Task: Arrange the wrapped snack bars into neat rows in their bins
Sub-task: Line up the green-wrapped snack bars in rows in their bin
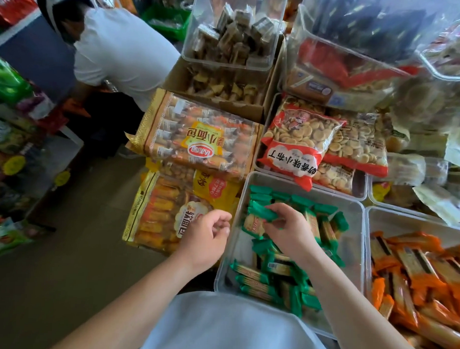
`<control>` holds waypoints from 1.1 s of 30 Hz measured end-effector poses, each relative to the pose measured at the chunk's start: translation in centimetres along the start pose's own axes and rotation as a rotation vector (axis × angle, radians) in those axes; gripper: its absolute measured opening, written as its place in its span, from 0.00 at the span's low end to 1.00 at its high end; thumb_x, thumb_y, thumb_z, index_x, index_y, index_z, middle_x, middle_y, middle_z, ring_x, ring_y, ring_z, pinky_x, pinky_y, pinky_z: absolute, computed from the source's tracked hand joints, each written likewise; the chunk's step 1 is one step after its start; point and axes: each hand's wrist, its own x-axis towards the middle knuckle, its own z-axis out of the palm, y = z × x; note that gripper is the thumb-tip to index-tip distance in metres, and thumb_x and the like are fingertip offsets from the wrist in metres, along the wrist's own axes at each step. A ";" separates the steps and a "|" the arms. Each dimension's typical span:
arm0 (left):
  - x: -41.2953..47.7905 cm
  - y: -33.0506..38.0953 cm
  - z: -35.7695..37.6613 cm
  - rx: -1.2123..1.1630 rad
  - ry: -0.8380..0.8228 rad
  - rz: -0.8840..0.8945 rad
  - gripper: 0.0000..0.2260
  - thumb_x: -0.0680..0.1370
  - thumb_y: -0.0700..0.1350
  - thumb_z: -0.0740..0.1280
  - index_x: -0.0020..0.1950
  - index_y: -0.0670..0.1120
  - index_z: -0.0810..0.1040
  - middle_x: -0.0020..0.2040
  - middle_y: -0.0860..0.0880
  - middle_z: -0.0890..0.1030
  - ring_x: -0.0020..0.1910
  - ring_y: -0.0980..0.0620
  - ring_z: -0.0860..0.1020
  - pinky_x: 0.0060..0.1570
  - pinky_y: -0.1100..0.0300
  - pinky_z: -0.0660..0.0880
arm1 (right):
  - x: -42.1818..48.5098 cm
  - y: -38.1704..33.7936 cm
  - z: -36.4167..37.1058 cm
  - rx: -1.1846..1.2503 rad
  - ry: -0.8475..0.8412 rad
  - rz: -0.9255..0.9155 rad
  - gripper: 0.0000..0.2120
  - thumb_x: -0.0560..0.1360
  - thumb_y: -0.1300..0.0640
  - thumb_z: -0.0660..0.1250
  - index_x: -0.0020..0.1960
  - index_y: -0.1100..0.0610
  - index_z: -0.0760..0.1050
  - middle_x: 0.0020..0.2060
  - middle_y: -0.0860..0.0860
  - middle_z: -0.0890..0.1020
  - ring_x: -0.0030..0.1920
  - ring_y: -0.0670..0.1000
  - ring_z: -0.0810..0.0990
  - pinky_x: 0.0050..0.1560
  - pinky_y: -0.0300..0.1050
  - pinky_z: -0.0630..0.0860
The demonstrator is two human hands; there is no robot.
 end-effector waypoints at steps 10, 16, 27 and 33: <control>-2.4 -2.3 0.4 0.091 -0.103 -0.032 0.09 0.81 0.46 0.70 0.61 0.51 0.81 0.49 0.58 0.81 0.47 0.59 0.80 0.43 0.75 0.73 | 1.5 1.4 4.5 -0.394 0.078 0.003 0.17 0.77 0.52 0.73 0.60 0.50 0.69 0.52 0.50 0.81 0.48 0.55 0.80 0.44 0.53 0.80; -2.9 -2.7 0.5 0.108 -0.092 -0.010 0.09 0.81 0.45 0.70 0.61 0.50 0.81 0.48 0.58 0.81 0.46 0.58 0.80 0.49 0.63 0.79 | -1.2 1.5 2.8 -0.257 -0.093 -0.039 0.14 0.72 0.49 0.78 0.51 0.49 0.76 0.43 0.43 0.82 0.42 0.46 0.80 0.44 0.42 0.78; -5.4 -2.4 1.2 0.074 0.004 -0.030 0.10 0.81 0.45 0.68 0.63 0.52 0.82 0.54 0.56 0.80 0.48 0.58 0.80 0.51 0.62 0.79 | -4.1 3.8 6.7 -0.765 -0.378 -0.101 0.21 0.76 0.52 0.66 0.68 0.43 0.75 0.59 0.47 0.83 0.59 0.53 0.82 0.53 0.47 0.81; -6.1 -0.7 1.7 0.143 -0.022 0.136 0.09 0.83 0.44 0.67 0.62 0.50 0.82 0.54 0.56 0.79 0.51 0.60 0.78 0.53 0.62 0.79 | -5.9 2.9 2.3 -0.291 -0.130 0.017 0.11 0.76 0.53 0.70 0.57 0.45 0.81 0.48 0.43 0.86 0.49 0.48 0.84 0.49 0.47 0.81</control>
